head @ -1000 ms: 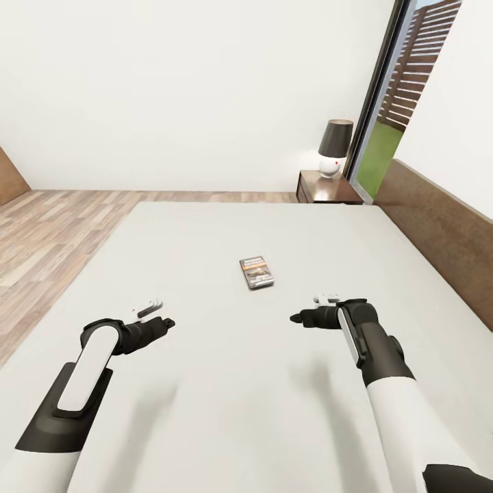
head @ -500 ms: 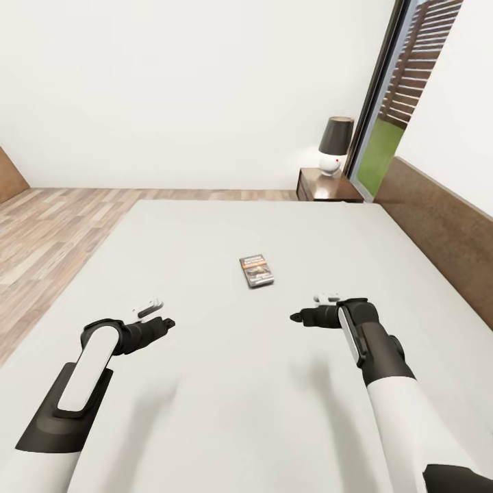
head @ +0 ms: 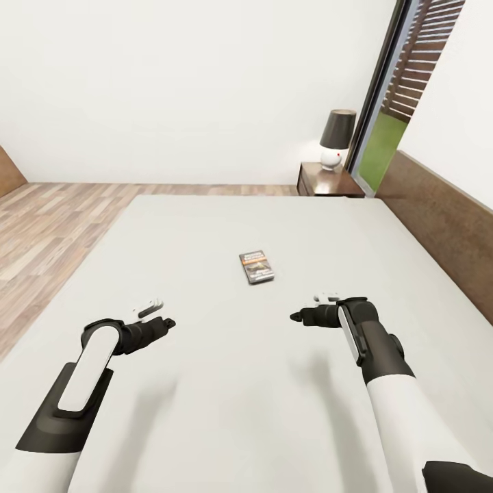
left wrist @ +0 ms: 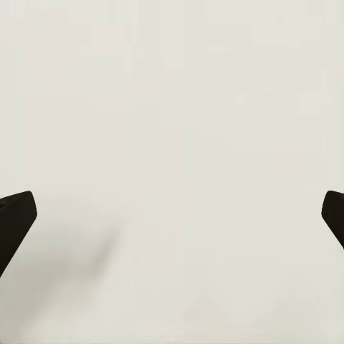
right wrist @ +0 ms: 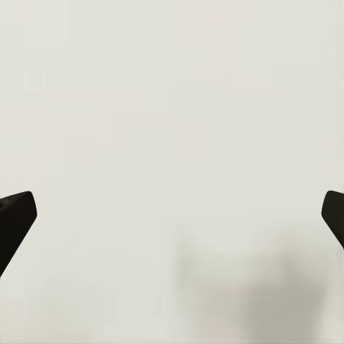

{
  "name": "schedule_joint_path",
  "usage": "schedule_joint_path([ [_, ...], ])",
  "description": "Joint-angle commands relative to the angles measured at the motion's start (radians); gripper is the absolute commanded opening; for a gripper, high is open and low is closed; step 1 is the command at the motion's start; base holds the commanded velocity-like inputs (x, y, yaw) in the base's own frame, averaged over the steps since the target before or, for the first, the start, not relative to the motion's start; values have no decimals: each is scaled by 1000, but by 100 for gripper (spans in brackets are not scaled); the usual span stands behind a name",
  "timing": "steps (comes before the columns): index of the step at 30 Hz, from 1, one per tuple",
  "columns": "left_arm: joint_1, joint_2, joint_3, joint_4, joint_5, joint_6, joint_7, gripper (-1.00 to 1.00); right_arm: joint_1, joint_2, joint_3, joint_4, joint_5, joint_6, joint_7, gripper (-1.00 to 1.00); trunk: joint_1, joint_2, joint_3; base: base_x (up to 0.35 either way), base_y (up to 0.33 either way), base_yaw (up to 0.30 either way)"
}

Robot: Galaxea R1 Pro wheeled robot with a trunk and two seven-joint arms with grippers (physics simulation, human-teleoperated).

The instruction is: In the bedroom, move the book from the bed onto either nightstand, and place the two sandals side by side next to the bed.

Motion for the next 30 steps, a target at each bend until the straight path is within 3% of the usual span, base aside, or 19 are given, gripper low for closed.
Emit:
schedule_joint_path([
  [1, -1, 1, -2, -1, 9, 1, 10, 100, -1, 1, -3, -1, 10, 3, 10, 100, 0, 0, -2, 0, 0, 0],
  [30, -1, -1, -3, -1, 7, 1, 11, 100, -3, 1, -6, 0, 10, 3, 9, 100, 0, 0, -47, 0, 0, 0],
])
